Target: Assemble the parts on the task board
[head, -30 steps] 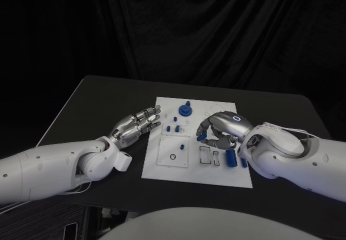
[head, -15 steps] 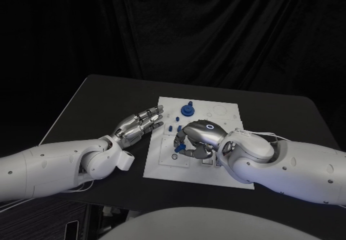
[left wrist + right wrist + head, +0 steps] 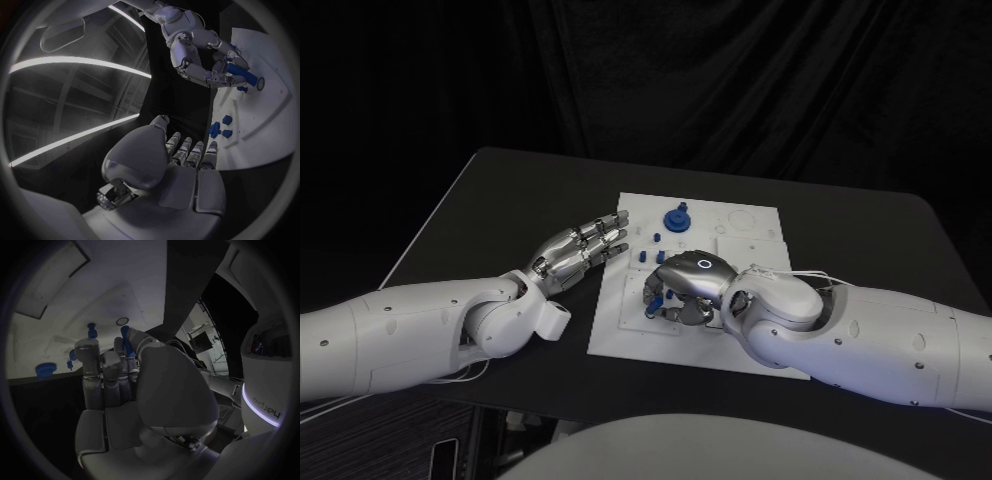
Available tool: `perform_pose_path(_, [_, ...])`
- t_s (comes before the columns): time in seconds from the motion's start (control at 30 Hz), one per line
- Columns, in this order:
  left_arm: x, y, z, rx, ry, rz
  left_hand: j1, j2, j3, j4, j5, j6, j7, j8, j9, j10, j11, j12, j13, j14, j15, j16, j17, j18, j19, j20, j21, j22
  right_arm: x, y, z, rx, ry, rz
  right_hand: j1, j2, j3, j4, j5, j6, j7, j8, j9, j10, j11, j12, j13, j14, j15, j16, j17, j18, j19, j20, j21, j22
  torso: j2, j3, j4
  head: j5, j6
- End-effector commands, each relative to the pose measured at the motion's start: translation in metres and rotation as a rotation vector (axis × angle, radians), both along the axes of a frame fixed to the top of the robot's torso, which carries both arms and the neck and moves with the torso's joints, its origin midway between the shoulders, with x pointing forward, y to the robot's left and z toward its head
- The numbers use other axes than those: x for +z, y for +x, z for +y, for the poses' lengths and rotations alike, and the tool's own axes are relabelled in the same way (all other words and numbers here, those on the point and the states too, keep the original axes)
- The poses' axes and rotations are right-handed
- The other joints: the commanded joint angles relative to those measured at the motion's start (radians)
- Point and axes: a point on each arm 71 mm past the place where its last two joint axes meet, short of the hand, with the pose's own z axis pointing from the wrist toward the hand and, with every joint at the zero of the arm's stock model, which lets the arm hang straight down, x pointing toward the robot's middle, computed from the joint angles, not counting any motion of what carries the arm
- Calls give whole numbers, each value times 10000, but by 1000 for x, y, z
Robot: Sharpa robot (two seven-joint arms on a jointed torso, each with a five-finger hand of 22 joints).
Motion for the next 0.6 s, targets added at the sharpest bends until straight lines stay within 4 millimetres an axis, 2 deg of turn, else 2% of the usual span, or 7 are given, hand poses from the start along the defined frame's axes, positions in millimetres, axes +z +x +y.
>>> perform_pose_path(0.03, [3,0,-1,55,-360,-351,-13,62,55,-18,-11,17,31,56,13,0,48,60,11,-14,51,44,17,176,23,67,44,13,-3,0,0,133,-257,-154,40,-79,60,-24,-22,61,-11,68,314,17,65,-55,-17,46,15,36,-2,-126,80,21,60,939,9,-15,-6,-27,0])
perform_pose_path(0.17, [3,0,-2,32,-375,-347,-23,64,62,-9,-13,30,33,59,15,1,45,69,12,-14,51,44,16,176,23,67,43,11,-6,0,-1,79,-273,-139,30,-76,58,-19,-22,64,-7,71,318,11,71,-67,-21,42,17,32,-9,-123,74,22,48,936,5,-13,-25,-7,0])
perform_pose_path(0.27, [3,0,-2,23,-377,-344,-25,65,67,-7,-10,26,34,59,14,1,45,65,11,-15,51,41,16,176,24,67,44,13,-7,1,-2,66,-275,-128,27,-75,58,-18,-21,66,-7,73,320,7,73,-72,-22,40,19,30,-12,-123,74,23,48,936,-5,6,-24,-15,0])
perform_pose_path(0.43, [3,0,-3,-4,-387,-332,-25,65,67,-7,-10,26,34,59,14,1,45,65,11,-15,51,41,16,176,24,67,44,13,-9,0,0,81,-237,-124,24,-70,59,-18,-20,70,-6,77,324,0,77,-82,-25,38,21,30,-12,-121,70,24,39,934,-14,17,-27,-36,0])
perform_pose_path(0.6, [3,1,-4,-29,-396,-320,-30,67,77,-3,-4,27,36,60,14,1,44,69,12,-14,51,47,17,176,23,67,43,11,-11,0,1,97,-251,-105,30,-81,60,-34,-10,30,5,60,326,-19,86,-107,-30,7,28,-1,-59,-113,46,30,-14,921,-19,15,-36,-23,0])
